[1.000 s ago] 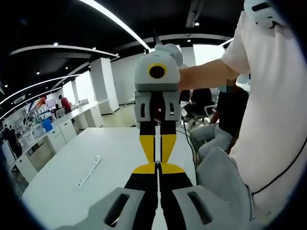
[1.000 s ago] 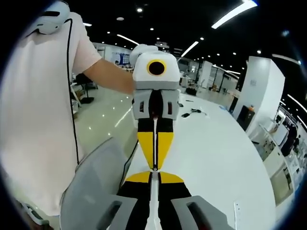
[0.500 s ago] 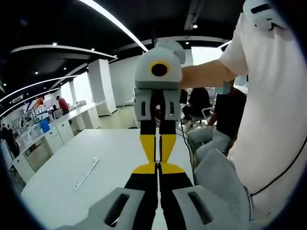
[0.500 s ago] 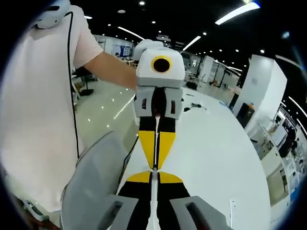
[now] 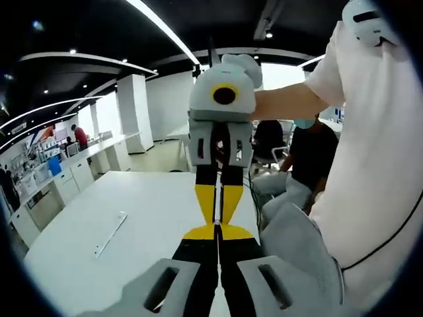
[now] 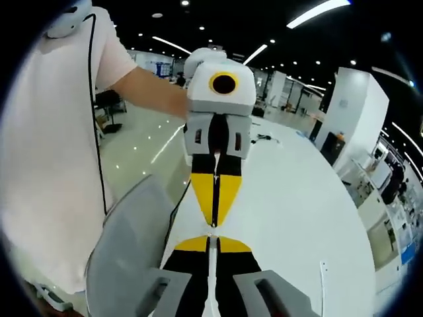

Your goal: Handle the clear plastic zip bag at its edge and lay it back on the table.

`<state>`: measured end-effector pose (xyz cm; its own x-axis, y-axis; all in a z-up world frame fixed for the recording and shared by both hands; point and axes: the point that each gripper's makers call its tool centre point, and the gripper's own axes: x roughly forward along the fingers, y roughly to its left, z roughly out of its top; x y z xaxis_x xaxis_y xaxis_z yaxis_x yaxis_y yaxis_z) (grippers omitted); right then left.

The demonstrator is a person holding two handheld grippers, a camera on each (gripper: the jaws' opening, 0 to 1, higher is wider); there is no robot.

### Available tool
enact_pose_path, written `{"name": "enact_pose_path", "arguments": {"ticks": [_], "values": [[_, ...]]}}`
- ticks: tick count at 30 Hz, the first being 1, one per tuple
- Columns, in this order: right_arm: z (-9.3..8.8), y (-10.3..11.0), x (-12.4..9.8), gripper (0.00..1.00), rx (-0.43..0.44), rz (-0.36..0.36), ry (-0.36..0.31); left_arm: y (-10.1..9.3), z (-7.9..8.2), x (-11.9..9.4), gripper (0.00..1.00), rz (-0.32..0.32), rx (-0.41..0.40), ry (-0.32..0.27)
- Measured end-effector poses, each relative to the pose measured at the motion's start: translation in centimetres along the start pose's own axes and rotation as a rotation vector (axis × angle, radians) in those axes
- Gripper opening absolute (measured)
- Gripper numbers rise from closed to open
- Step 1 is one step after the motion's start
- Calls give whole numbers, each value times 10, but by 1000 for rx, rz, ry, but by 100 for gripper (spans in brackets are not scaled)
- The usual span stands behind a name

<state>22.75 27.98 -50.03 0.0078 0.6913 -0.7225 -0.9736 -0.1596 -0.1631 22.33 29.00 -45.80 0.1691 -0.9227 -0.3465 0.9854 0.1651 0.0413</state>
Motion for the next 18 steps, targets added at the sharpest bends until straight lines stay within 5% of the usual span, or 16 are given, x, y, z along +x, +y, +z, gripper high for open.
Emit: {"name": "enact_pose_path", "arguments": {"ticks": [5,18], "values": [[-5,7,-10,0,70,7,-58,4,-1,-6,0,9,-11,-8],[6,4,-9,0,59,-10,-68,-2,8,16,3,-9,45,0]]}}
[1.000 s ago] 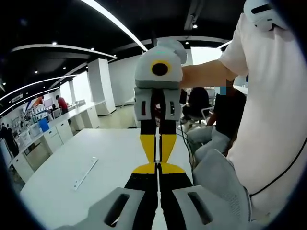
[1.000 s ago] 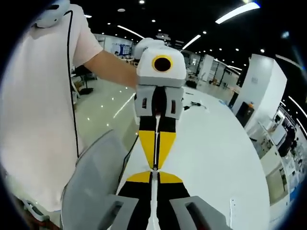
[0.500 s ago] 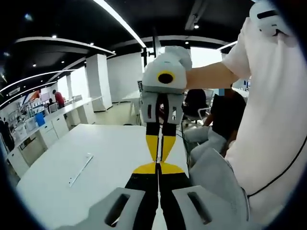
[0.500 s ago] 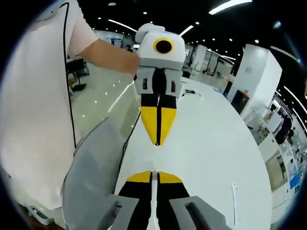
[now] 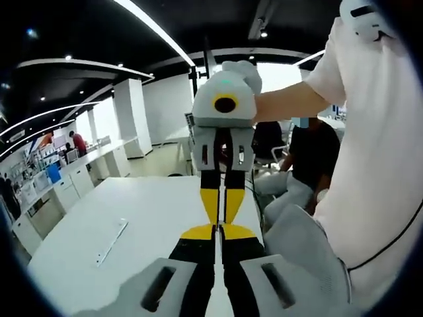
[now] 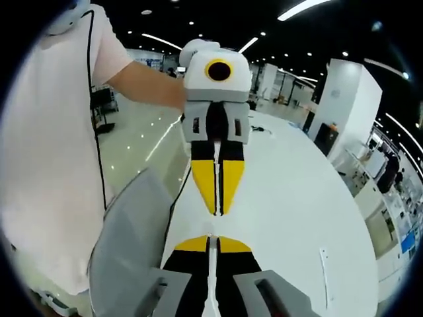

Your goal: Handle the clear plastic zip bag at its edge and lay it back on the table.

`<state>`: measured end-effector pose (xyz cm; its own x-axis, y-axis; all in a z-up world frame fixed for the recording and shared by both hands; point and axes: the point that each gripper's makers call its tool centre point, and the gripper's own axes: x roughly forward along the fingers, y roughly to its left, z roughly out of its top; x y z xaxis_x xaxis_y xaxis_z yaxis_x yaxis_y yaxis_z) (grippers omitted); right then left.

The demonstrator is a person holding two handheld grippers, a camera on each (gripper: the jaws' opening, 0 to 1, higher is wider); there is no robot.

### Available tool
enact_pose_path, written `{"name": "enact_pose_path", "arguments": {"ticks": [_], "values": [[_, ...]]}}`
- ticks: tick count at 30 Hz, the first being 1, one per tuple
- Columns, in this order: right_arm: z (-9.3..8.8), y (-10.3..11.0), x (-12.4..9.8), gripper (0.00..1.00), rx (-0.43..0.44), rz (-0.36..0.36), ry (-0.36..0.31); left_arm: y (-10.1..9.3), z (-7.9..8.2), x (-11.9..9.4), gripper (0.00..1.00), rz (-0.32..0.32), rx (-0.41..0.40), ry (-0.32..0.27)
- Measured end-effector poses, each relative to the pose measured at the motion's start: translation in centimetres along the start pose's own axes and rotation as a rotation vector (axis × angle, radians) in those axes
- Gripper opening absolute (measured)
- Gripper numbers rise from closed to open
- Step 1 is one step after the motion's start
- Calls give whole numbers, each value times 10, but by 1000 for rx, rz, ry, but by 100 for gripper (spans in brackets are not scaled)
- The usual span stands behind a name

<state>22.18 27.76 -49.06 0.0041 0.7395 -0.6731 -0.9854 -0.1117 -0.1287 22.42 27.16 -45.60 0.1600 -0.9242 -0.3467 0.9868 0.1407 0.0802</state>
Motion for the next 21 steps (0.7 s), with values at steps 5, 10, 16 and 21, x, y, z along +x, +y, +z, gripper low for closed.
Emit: {"name": "enact_pose_path", "arguments": {"ticks": [5,10,16,21], "values": [[6,0,0,0,-7,3,-12,-3,-3,1,0,-11,18,14],[8,2,2,0,-13,13,-15,-4,-3,3,0,-18,10,19],[11,1,2,0,-11,16,-27,-3,-4,4,0,-16,24,26],[11,1,3,0,-11,19,-30,-2,-5,4,0,-15,28,24]]}}
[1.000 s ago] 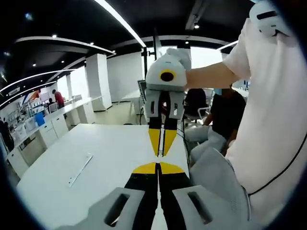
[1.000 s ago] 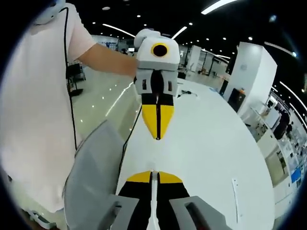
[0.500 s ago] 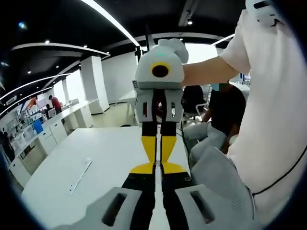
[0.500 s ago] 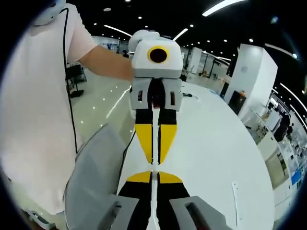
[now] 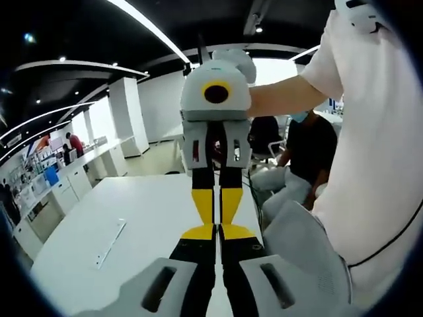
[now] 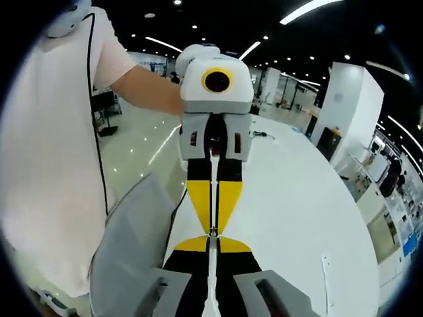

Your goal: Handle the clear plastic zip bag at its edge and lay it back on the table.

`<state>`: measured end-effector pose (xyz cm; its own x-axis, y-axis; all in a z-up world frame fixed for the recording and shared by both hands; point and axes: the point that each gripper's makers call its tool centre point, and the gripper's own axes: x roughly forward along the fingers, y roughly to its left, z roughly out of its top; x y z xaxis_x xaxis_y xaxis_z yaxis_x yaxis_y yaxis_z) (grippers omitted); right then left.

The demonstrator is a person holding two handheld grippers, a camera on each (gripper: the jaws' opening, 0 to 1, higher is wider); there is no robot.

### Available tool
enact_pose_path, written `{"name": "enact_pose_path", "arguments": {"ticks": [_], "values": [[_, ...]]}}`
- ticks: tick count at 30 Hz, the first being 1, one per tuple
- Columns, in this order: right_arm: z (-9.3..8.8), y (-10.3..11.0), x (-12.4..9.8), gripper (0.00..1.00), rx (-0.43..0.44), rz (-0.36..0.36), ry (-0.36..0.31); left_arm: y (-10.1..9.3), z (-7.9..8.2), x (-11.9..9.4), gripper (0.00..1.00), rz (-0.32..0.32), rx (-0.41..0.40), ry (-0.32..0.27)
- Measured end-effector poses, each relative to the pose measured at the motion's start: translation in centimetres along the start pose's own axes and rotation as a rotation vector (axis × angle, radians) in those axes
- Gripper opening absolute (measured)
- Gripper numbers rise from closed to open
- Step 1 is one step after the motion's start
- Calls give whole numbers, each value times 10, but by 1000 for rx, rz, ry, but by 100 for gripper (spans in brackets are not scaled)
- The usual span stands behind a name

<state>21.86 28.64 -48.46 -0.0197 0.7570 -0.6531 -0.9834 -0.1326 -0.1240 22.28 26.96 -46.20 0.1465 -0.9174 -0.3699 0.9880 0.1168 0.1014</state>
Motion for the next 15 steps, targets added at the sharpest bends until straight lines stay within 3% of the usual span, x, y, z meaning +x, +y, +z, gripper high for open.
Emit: {"name": "enact_pose_path", "arguments": {"ticks": [15], "values": [[2,1,0,0,8,8,-10,0,-3,-3,0,8,-6,-3]]}}
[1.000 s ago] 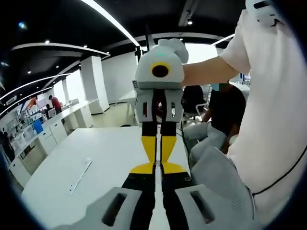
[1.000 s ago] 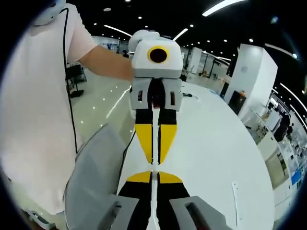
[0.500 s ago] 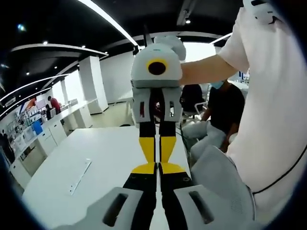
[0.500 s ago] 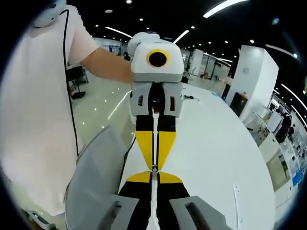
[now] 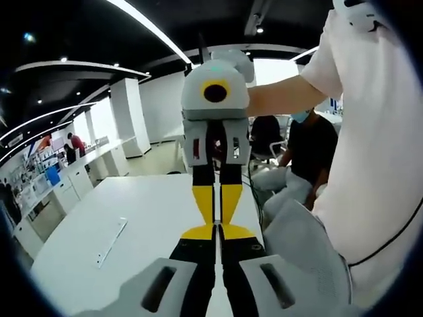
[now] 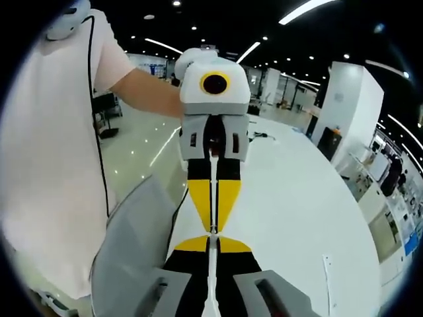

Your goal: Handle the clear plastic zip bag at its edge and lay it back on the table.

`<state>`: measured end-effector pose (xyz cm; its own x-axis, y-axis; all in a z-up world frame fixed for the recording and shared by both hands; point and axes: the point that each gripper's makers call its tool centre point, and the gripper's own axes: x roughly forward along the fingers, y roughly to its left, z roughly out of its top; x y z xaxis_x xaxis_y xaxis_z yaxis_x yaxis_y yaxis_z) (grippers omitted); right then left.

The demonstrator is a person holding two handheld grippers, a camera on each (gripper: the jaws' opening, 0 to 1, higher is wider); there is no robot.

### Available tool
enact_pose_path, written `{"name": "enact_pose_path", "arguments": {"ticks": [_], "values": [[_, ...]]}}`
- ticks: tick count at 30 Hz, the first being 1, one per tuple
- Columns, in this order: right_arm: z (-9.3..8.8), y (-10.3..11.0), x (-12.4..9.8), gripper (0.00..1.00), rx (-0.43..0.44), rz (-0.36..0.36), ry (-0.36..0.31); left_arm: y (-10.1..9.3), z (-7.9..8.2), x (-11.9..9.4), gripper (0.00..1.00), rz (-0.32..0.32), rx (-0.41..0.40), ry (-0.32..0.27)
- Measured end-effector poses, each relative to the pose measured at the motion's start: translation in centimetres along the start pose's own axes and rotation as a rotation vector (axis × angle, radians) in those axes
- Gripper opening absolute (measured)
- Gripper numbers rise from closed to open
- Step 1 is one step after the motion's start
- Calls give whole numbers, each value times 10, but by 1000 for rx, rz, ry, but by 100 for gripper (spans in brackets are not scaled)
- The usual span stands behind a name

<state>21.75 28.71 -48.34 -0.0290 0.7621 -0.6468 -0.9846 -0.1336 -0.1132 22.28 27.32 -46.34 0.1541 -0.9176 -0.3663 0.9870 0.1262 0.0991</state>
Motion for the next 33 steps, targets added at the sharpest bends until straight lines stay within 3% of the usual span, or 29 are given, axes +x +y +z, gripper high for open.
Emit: {"name": "enact_pose_path", "arguments": {"ticks": [15,18,19,33], "values": [[1,4,1,0,8,15,0,-4,0,-1,0,-1,-40,-5],[1,2,0,0,11,10,-3,-1,0,-2,0,3,-46,-27],[1,3,0,0,15,14,-4,-3,0,-2,0,-10,-82,-39],[0,4,0,0,16,19,-6,-5,2,-2,0,-8,-107,-73]]}}
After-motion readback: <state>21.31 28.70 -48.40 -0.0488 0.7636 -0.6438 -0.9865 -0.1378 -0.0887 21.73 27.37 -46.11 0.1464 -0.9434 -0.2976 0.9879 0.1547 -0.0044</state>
